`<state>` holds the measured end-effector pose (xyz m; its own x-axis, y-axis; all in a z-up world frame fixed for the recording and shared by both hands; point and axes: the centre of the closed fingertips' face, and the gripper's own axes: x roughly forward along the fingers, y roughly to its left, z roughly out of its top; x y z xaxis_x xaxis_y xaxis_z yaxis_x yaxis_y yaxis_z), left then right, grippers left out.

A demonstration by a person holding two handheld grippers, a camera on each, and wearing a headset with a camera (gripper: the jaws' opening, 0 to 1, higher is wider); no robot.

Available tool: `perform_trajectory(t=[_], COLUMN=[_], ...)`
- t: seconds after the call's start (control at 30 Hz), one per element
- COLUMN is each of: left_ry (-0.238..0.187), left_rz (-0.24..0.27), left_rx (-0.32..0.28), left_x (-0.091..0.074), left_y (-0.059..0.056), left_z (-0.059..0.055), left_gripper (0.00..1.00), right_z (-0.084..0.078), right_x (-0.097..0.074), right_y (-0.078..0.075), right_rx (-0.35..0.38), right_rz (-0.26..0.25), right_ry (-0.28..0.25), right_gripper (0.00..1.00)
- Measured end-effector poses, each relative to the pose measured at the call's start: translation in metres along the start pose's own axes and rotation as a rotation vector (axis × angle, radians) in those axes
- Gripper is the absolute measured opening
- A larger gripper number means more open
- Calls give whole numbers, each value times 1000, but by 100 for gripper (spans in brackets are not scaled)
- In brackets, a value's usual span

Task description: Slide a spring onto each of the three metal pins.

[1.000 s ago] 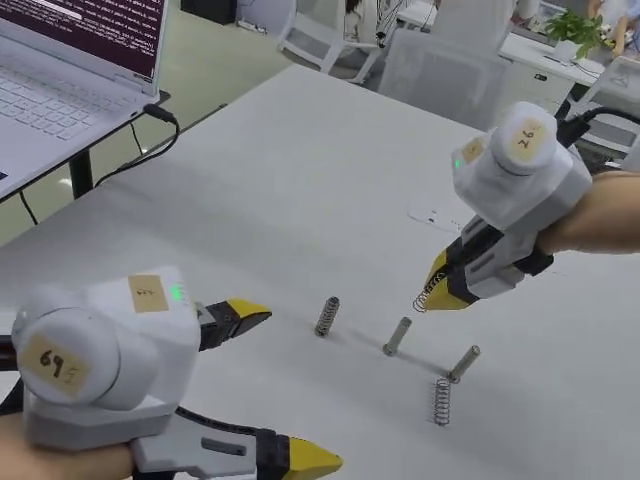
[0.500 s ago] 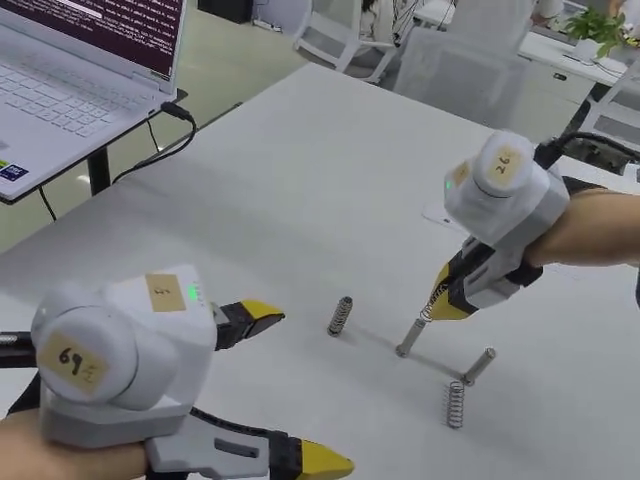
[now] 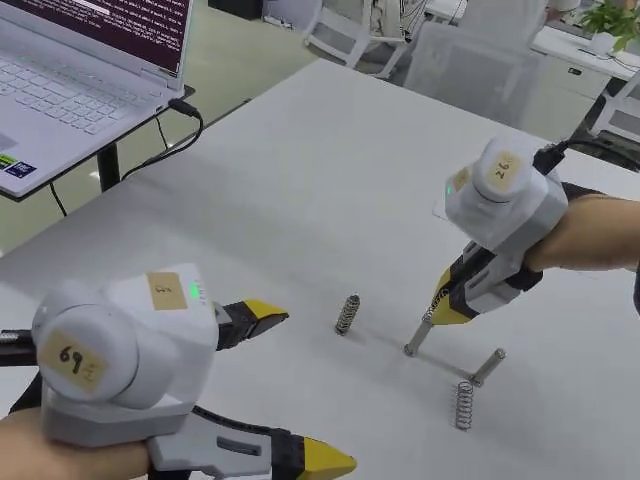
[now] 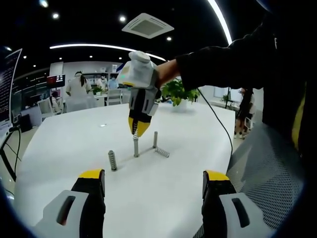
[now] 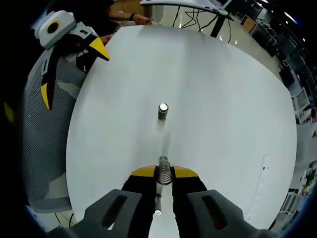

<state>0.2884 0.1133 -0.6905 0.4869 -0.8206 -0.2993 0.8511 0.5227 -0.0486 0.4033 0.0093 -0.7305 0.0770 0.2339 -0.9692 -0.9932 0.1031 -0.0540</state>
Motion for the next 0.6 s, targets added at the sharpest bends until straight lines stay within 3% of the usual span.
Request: perform_trajectory(t=[0.6], left_ry=[9], left_rz=[2], left_rx=[-2], left_x=[0], left_y=[-1], left_z=[-1], left_gripper=[77], right_z=[-9], right_x=[31], right_y=[3], right_rx=[41], right_rz=[21], right_ry=[2], right_gripper=[9])
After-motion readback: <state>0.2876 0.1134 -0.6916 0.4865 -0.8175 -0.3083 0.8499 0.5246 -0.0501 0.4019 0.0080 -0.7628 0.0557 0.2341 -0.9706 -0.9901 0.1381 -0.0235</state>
